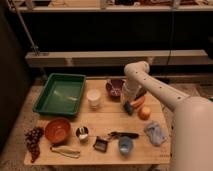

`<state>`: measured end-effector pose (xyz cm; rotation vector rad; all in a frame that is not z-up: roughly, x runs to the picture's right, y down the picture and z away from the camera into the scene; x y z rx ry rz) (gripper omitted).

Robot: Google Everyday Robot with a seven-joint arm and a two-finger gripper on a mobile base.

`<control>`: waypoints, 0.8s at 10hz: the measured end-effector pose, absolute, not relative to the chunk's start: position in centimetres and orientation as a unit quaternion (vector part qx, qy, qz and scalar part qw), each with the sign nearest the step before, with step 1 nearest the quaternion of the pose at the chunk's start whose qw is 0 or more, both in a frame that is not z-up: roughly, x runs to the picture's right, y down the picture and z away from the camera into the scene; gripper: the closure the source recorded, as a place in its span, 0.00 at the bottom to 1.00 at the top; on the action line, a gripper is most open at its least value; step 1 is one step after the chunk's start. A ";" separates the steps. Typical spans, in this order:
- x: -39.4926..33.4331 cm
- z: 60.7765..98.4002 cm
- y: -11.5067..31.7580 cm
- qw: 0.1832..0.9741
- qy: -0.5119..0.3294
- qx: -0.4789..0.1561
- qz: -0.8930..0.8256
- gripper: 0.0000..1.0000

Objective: Place sponge in metal cup

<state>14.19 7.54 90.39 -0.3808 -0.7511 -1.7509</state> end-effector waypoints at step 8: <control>14.6 88.0 6.0 0.570 -0.338 -0.124 -0.739 1.00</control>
